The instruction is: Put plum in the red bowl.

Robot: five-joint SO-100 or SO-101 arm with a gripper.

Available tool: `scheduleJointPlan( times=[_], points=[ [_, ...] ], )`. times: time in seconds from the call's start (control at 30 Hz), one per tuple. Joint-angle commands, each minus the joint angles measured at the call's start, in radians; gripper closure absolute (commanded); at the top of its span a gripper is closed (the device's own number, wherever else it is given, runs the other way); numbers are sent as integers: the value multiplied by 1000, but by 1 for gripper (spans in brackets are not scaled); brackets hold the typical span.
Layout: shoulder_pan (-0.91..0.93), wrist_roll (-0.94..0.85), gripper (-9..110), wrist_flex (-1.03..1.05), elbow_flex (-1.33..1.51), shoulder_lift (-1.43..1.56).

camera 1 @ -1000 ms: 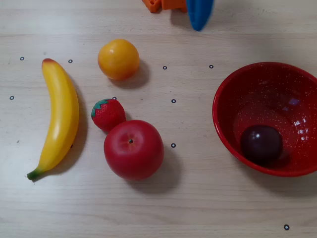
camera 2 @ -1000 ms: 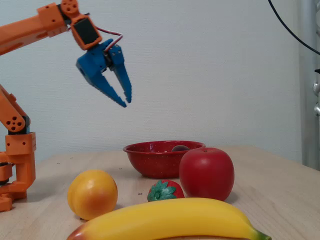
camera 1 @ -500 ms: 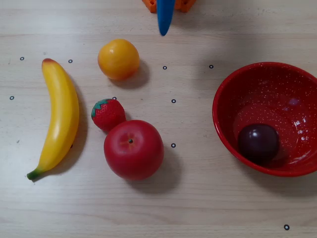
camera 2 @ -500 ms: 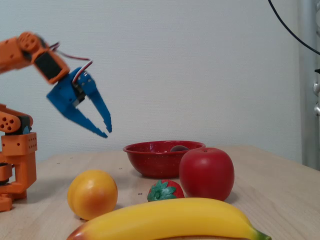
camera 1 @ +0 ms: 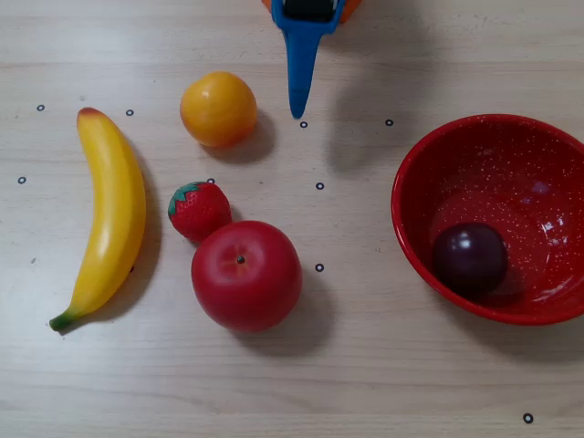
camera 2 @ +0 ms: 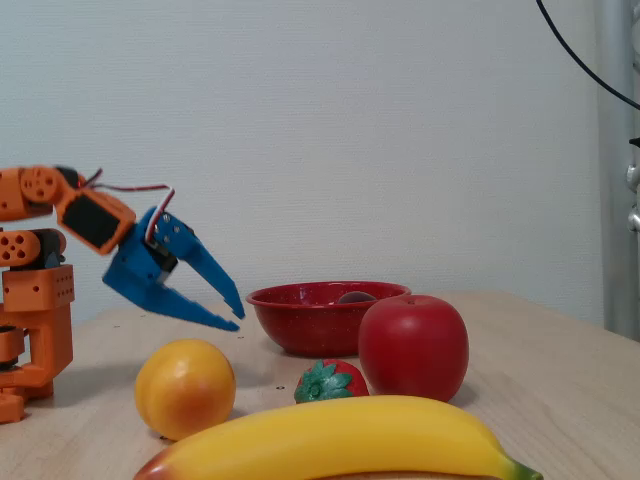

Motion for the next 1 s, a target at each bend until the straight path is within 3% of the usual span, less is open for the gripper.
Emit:
scheduleJointPlan(
  times=[0.0,0.13,0.53,0.97],
  points=[
    [-20,-15,101,-103,8,38],
    [-21,-5,101,-218,118,87],
    [-9,-135,101,114,120,112],
    [-14,-193,101,130,120,110]
  ],
)
